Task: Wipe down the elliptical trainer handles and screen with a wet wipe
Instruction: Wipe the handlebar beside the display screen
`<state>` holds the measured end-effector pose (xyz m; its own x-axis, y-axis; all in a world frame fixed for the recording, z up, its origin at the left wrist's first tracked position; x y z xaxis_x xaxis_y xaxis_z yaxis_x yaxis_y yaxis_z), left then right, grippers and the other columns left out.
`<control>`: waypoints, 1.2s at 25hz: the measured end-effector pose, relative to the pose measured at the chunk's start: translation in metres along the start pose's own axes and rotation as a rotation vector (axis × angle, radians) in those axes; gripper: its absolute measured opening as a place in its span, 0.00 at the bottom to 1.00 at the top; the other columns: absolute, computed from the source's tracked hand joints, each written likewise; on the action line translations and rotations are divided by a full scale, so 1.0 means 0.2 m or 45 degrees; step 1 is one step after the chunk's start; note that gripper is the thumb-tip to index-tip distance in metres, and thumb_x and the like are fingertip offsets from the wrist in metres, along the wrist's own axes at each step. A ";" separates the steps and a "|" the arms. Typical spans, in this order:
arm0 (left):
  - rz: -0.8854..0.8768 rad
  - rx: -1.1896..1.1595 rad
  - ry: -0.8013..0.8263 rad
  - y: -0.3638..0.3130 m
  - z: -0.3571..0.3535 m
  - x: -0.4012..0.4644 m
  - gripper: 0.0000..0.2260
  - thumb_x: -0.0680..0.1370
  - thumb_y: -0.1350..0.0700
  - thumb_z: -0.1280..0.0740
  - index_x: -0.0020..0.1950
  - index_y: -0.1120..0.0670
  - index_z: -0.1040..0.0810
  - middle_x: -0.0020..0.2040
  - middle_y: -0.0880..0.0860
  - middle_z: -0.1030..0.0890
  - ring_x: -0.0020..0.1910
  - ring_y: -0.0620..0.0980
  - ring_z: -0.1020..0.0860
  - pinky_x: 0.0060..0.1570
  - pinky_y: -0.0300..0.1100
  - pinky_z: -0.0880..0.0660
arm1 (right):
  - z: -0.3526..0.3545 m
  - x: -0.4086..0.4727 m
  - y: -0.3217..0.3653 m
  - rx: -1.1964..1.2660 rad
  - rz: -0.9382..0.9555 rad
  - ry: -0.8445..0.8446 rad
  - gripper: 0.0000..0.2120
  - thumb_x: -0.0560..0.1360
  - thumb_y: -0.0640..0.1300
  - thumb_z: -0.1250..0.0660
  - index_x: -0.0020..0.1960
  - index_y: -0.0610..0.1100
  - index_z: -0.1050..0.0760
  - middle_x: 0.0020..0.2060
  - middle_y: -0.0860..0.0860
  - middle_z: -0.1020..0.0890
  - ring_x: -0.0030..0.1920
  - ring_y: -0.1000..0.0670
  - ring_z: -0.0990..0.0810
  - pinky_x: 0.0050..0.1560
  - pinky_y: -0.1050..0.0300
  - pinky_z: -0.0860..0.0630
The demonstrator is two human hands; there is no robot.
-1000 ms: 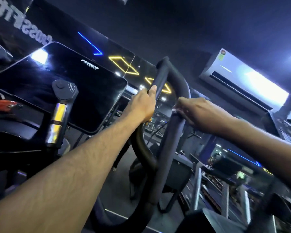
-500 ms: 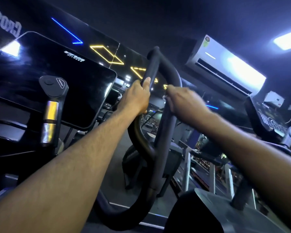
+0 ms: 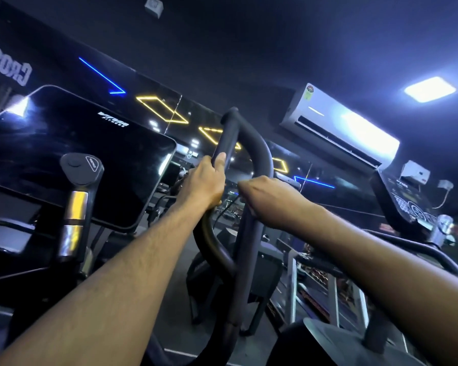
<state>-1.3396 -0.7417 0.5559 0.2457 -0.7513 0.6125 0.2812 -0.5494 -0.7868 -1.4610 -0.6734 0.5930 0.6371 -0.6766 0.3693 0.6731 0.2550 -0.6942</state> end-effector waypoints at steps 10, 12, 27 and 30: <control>-0.009 -0.022 0.018 0.01 -0.01 0.00 0.24 0.85 0.35 0.52 0.60 0.51 0.27 0.44 0.55 0.16 0.38 0.56 0.15 0.44 0.59 0.15 | -0.01 -0.09 -0.03 0.128 -0.062 -0.032 0.06 0.83 0.47 0.41 0.55 0.46 0.29 0.47 0.46 0.20 0.46 0.40 0.19 0.41 0.49 0.25; -0.005 -0.029 0.031 0.01 -0.01 0.01 0.24 0.85 0.35 0.52 0.61 0.51 0.27 0.45 0.55 0.15 0.39 0.56 0.15 0.44 0.59 0.15 | 0.05 -0.05 -0.09 0.102 -0.124 -0.124 0.06 0.82 0.46 0.39 0.54 0.45 0.27 0.46 0.46 0.19 0.46 0.40 0.19 0.43 0.48 0.22; -0.007 0.024 0.006 0.00 0.00 -0.01 0.24 0.87 0.37 0.52 0.62 0.54 0.26 0.44 0.57 0.17 0.33 0.52 0.19 0.33 0.47 0.20 | -0.06 -0.16 -0.01 0.278 0.011 -0.118 0.03 0.83 0.46 0.40 0.53 0.48 0.28 0.46 0.51 0.18 0.45 0.45 0.18 0.45 0.47 0.20; -0.009 0.003 0.008 0.00 0.01 -0.01 0.25 0.86 0.37 0.52 0.63 0.54 0.26 0.43 0.57 0.17 0.34 0.52 0.19 0.35 0.49 0.19 | -0.04 -0.16 -0.15 0.558 -0.107 -0.320 0.06 0.82 0.51 0.36 0.54 0.52 0.21 0.43 0.55 0.15 0.43 0.54 0.19 0.47 0.52 0.22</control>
<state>-1.3392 -0.7400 0.5560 0.2379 -0.7500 0.6172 0.2847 -0.5537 -0.7825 -1.5048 -0.6658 0.5973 0.6082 -0.5338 0.5875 0.7859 0.5092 -0.3509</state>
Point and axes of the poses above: each hand's wrist, its own x-axis towards the middle knuckle, its own z-axis out of the back of the hand, y = z × x, the point moved 6 cm from there along x, towards the middle knuckle
